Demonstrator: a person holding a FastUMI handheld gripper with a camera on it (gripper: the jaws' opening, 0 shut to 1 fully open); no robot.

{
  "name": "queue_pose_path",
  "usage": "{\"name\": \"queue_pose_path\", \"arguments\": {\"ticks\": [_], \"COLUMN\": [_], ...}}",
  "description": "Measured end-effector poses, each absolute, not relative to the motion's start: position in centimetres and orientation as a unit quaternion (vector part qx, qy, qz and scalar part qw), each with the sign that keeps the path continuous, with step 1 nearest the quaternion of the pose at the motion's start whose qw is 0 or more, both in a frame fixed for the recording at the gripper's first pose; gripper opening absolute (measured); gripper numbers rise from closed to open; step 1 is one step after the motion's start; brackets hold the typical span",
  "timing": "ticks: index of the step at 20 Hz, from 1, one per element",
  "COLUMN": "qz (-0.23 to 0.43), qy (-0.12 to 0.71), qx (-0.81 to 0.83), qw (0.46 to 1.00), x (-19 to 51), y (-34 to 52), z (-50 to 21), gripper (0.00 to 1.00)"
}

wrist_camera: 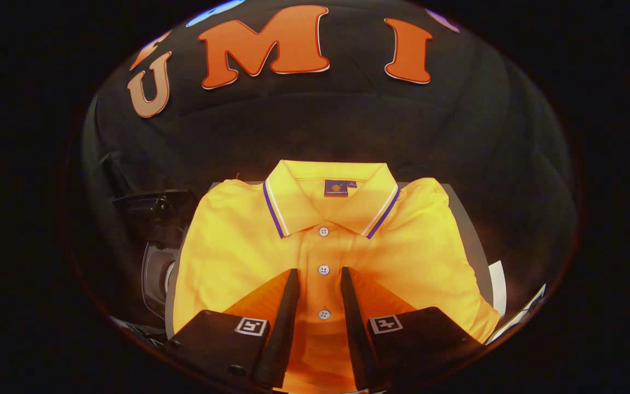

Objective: Put the clothes into the washing machine and then close the washing machine lid.

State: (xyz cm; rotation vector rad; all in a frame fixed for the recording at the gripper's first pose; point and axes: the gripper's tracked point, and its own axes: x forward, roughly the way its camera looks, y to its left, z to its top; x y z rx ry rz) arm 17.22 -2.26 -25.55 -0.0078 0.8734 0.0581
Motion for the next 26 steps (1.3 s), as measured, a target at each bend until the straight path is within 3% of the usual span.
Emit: {"name": "queue_pose_path", "arguments": {"ticks": [1,3,7,9,11,26], "qz": [0.030,0.029,0.038,0.038,0.034,0.086], "qy": [0.426,0.423,0.434,0.436,0.435,0.308], "qx": [-0.004,-0.001,-0.005,-0.001,0.009,0.163], "qw": [0.904,0.906,0.900,0.899,0.900,0.934], "x": [17.2,17.6,17.3,17.5,17.4,17.6], "y": [-2.1,-1.7,-1.4,-1.4,-1.4,-1.4], "z": [-25.5,-25.5,-25.4,-25.4,-25.2,-20.0], "gripper": [0.54,0.34,0.33,0.18,0.12,0.11]}}
